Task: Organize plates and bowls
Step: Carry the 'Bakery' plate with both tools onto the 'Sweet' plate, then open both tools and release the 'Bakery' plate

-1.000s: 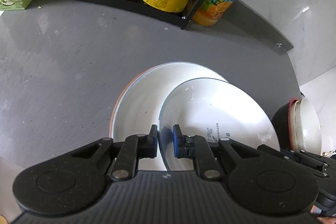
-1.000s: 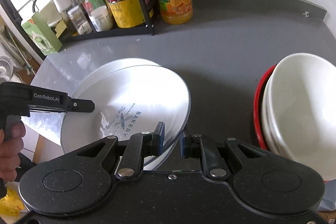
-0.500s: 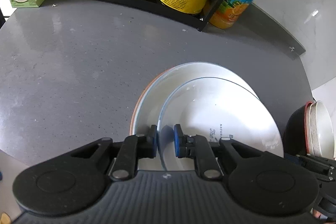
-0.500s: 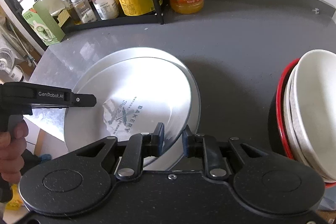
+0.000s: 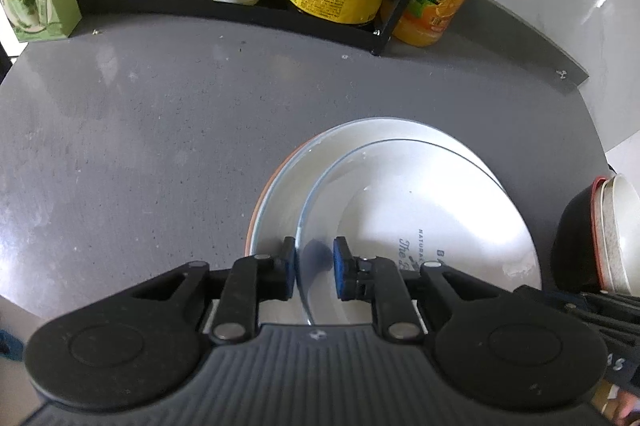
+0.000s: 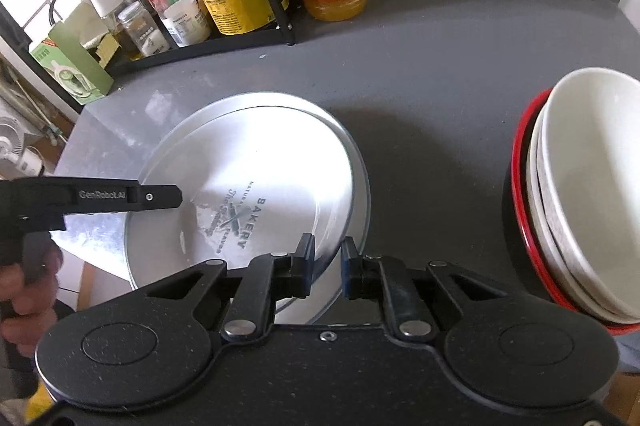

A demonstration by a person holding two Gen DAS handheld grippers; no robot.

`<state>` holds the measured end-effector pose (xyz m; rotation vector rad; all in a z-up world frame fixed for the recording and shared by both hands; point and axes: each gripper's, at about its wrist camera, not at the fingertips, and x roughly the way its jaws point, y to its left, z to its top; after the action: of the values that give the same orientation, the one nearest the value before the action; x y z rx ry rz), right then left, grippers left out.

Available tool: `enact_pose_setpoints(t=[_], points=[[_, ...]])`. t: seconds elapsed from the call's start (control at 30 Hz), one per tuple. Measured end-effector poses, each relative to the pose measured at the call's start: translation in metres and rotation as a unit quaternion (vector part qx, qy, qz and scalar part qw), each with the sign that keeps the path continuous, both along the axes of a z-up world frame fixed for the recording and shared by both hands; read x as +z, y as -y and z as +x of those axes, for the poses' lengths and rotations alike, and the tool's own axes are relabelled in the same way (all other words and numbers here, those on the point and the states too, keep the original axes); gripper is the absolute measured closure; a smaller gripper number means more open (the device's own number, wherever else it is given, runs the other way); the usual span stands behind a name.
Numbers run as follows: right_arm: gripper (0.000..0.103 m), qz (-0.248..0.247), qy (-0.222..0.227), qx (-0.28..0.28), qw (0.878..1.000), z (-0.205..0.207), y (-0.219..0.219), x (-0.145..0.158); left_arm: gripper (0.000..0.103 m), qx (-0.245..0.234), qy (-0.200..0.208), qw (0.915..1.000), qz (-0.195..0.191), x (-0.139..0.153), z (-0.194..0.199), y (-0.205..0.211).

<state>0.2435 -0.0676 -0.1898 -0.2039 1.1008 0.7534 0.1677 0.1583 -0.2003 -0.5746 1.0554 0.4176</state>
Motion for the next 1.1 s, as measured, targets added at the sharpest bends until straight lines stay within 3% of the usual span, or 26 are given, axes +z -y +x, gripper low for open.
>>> enact_pose_setpoints(t=[0.07,0.47,0.63,0.87,1.1], points=[[0.09,-0.006,0.005,0.001,1.0,0.0,-0.004,0.0,0.078,0.007,-0.007,0.9998,-0.016,0.002,0.0,-0.003],[0.093,-0.029,0.036,0.009,0.999,-0.004,-0.014,0.001,0.072,0.03,-0.003,0.9973,-0.067,0.012,-0.019,-0.013],[0.093,-0.033,0.04,0.016,0.998,-0.002,-0.014,0.001,0.056,0.023,0.009,0.9984,-0.05,0.022,-0.021,-0.011],[0.089,-0.05,0.049,0.021,0.997,-0.006,-0.022,-0.001,0.048,0.031,0.018,0.9986,-0.038,0.034,-0.024,-0.015],[0.077,-0.027,0.038,-0.001,0.999,-0.005,-0.004,0.012,0.031,0.023,0.037,0.9989,-0.015,0.047,-0.016,-0.009]])
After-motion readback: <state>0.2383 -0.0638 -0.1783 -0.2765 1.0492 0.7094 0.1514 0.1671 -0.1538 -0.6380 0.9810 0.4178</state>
